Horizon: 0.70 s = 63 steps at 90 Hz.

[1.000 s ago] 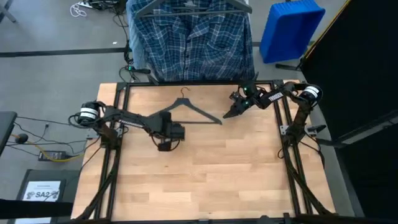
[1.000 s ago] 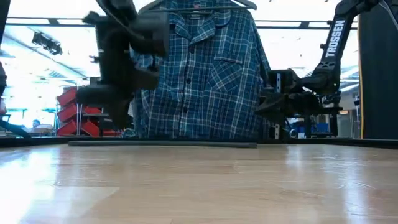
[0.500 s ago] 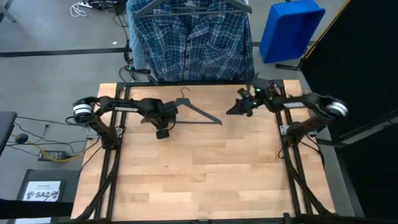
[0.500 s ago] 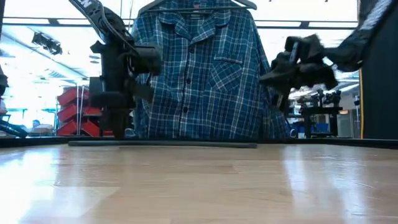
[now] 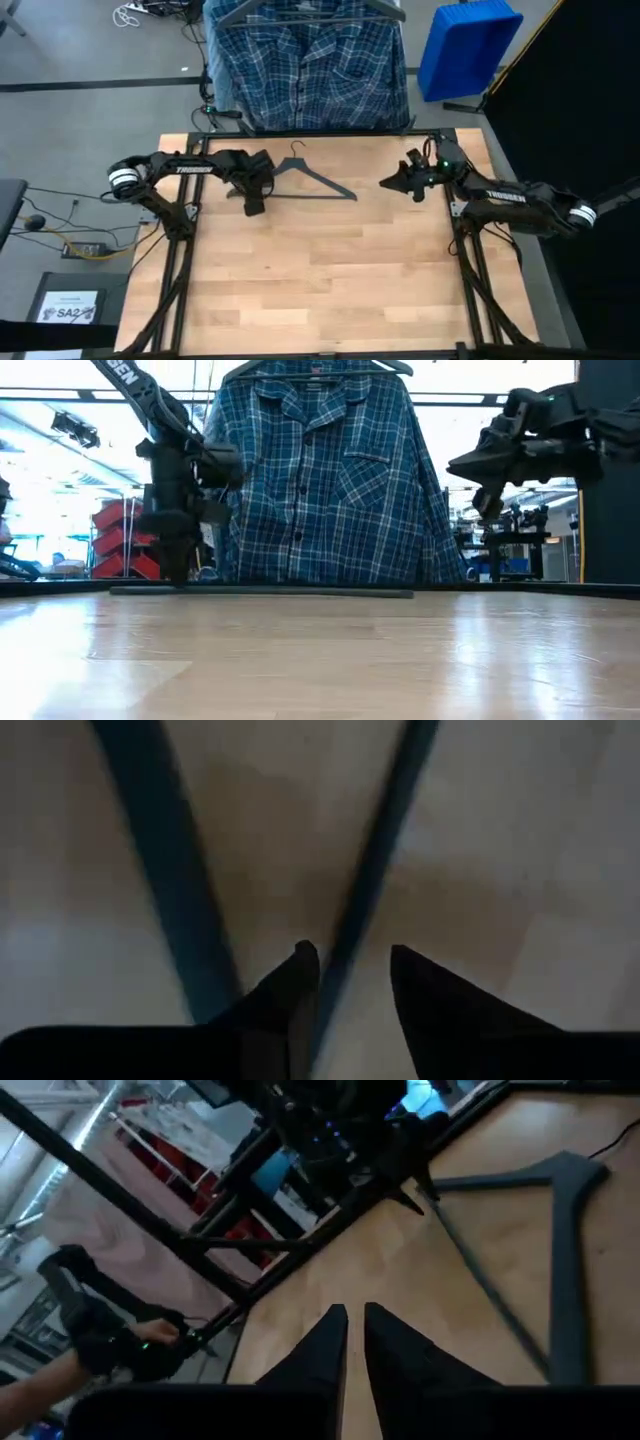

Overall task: Hang clothes
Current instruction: Hang the black hanger on the hanging rack

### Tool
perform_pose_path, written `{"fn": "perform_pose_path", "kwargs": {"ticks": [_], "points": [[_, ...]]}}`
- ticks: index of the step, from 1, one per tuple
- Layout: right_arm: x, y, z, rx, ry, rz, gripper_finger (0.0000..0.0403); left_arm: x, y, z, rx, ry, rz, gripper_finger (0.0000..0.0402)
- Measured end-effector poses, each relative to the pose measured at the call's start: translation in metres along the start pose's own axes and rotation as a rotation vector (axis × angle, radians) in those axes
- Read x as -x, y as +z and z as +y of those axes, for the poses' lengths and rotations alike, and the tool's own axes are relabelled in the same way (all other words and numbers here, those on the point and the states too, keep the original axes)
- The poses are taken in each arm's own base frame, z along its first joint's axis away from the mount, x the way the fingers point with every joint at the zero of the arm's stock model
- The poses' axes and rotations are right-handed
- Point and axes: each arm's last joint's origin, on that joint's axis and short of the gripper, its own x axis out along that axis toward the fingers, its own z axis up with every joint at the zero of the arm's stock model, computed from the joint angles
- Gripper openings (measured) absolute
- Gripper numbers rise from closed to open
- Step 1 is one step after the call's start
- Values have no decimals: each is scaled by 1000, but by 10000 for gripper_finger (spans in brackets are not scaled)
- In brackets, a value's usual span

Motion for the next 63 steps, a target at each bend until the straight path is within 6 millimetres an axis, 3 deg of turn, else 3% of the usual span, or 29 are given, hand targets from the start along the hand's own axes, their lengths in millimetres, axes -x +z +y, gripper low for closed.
{"fn": "perform_pose_path", "kwargs": {"ticks": [26, 52, 63], "points": [[-2, -8, 8, 7, -17, -28, 16, -15, -13, 1, 42, -7, 32, 97], [-5, -10, 10, 13, -3, -13, 39, -19, -9, -12, -69, -2, 26, 16], [-5, -10, 10, 5, -7, -17, 50, -17, -4, -23, -165, 102, 39, 6]]}}
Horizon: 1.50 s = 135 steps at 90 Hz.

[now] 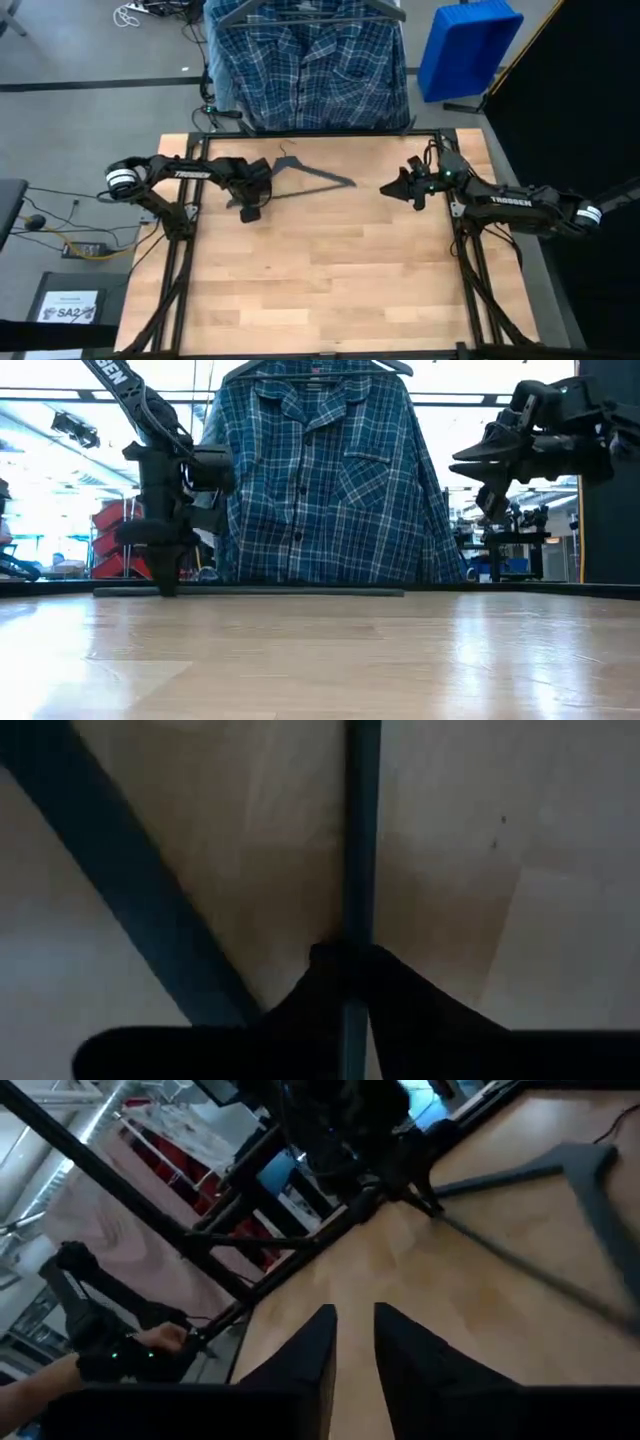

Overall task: Hang clothes
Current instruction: Hang the black hanger on the hanging rack

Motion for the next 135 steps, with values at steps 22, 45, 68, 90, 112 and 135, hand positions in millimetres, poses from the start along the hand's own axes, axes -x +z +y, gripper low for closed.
{"fn": "perform_pose_path", "kwargs": {"ticks": [22, 45, 68, 90, 112, 135], "points": [[6, 5, -8, -90, -61, -42, 53, 21, 27, -23, -163, 289, -8, 2], [12, -14, -35, -174, -267, 106, 105, 48, 49, -50, -257, 512, -79, 0], [8, -30, -59, -249, -408, 199, 247, 69, 60, -66, -304, 641, -108, 0], [4, -38, -87, -252, -498, 208, 329, 83, 65, -78, -355, 712, -129, 0], [-16, -20, -110, -231, -349, 177, 326, 91, 68, -86, -387, 756, -148, 0], [-49, -9, -123, -307, -132, 282, 293, 94, 69, -85, -383, 778, -150, 4]]}}
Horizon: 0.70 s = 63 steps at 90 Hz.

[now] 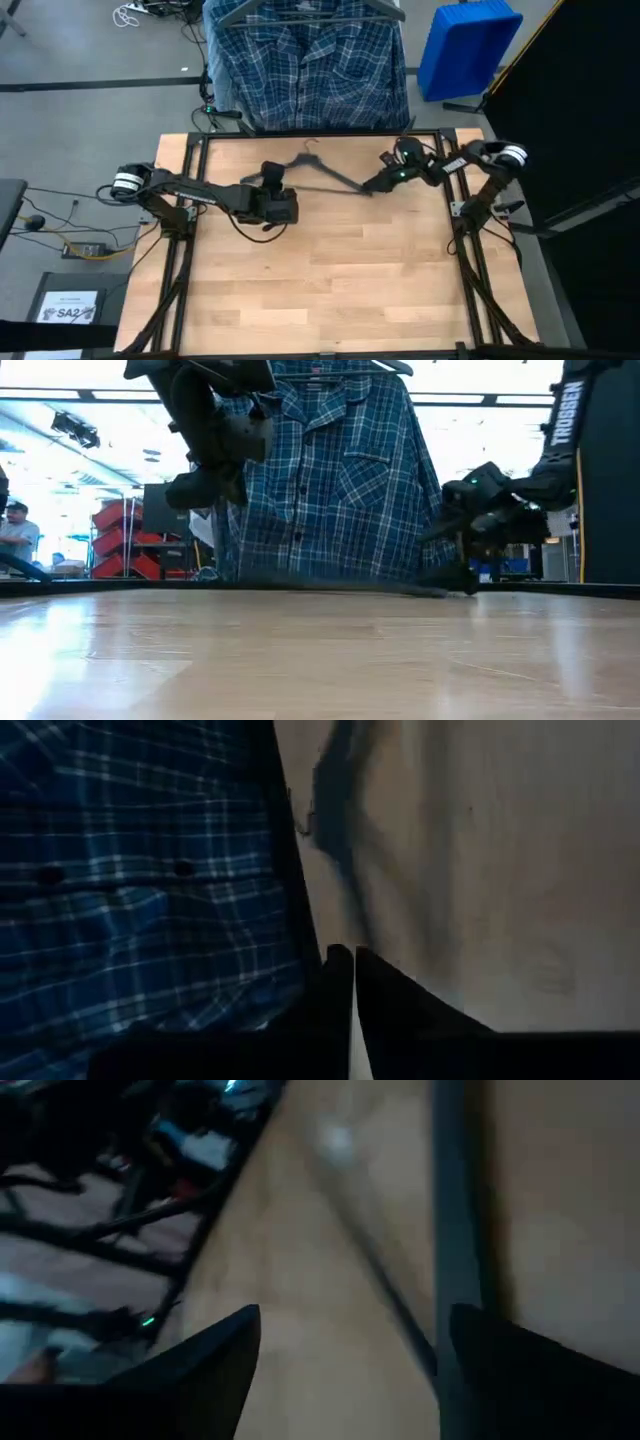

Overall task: Hang clothes
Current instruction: Hang the black hanger on the hanging rack

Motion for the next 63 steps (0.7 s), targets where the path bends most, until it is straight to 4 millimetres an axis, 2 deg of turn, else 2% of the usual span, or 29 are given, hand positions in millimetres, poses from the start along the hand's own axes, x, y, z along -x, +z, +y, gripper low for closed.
{"fn": "perform_pose_path", "kwargs": {"ticks": [10, 26, 38, 49, 63], "points": [[-2, 3, -2, -16, 15, 11, 283, 0, 0, -2, 21, -62, -19, 3], [9, 7, -2, -61, 13, -13, 271, -13, -4, -4, 222, -465, -58, 2], [11, 9, 1, -55, 22, -24, 263, -31, -13, 4, 323, -511, -11, 4], [9, 8, 3, -51, 43, -5, 258, -55, -25, 22, 415, -612, -15, 32], [5, 5, 7, -43, 82, 33, 256, -85, -46, 43, 492, -714, -29, 90]]}}
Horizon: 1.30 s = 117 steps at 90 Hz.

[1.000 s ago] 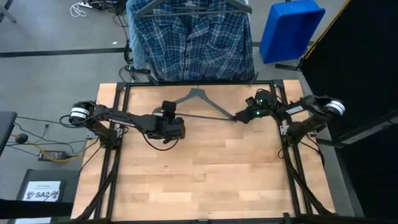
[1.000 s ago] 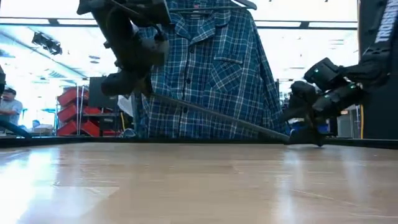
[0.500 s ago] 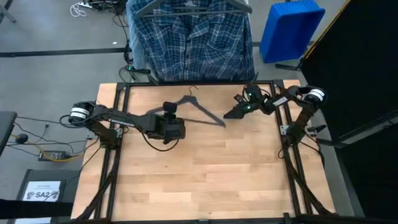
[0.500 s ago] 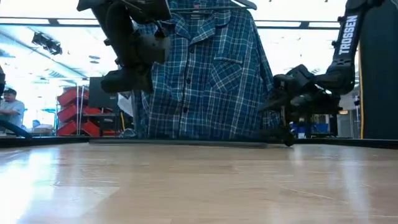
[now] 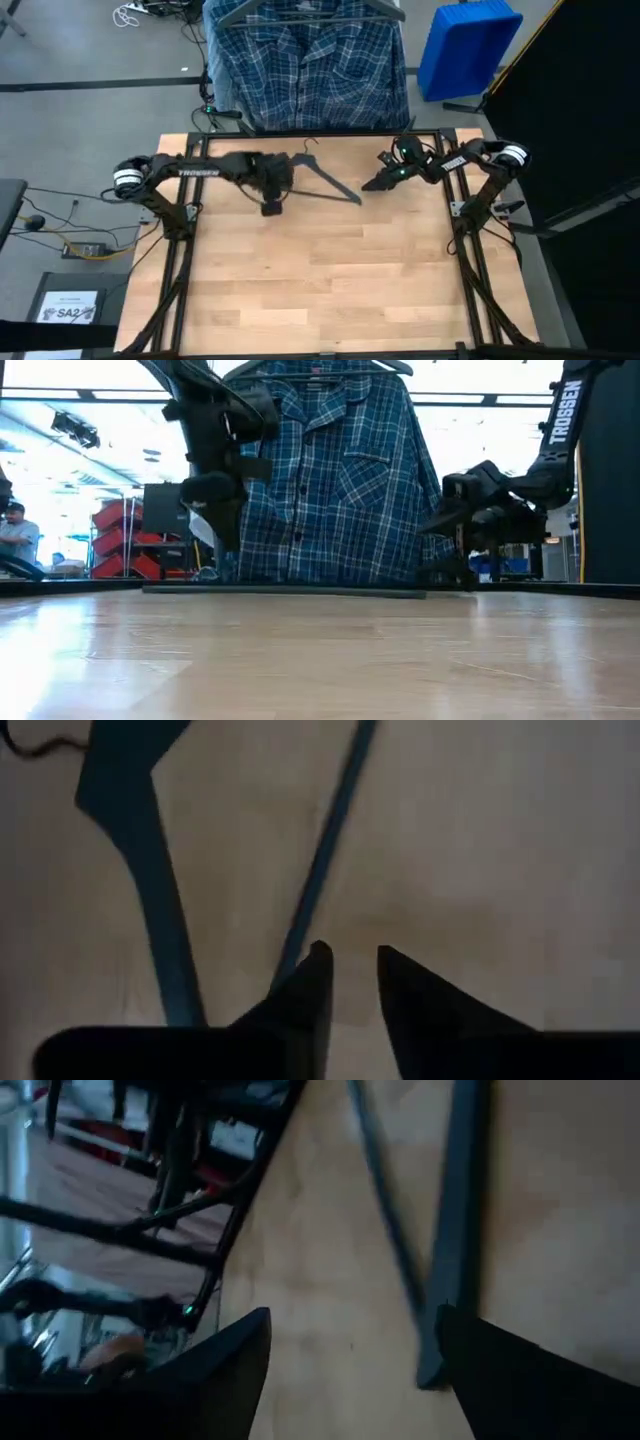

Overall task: Hang clothes
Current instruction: Hang the black hanger on the hanging rack

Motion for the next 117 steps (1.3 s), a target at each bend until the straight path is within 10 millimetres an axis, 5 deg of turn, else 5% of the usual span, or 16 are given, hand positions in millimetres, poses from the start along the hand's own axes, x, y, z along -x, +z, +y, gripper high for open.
{"fn": "perform_pose_path", "kwargs": {"ticks": [23, 49, 77, 117], "points": [[-6, -3, 4, 18, 16, 24, 258, -36, -10, 26, -24, -58, 116, 157], [-6, -2, 5, 21, 24, 27, 249, -84, -17, 22, -46, -119, 280, 153], [-6, -2, 5, 22, 33, 32, 252, -87, -18, 18, -69, -231, 263, 15], [-3, -1, 5, -11, 66, 45, 236, -72, 9, -48, -491, 143, 394, 2]]}}
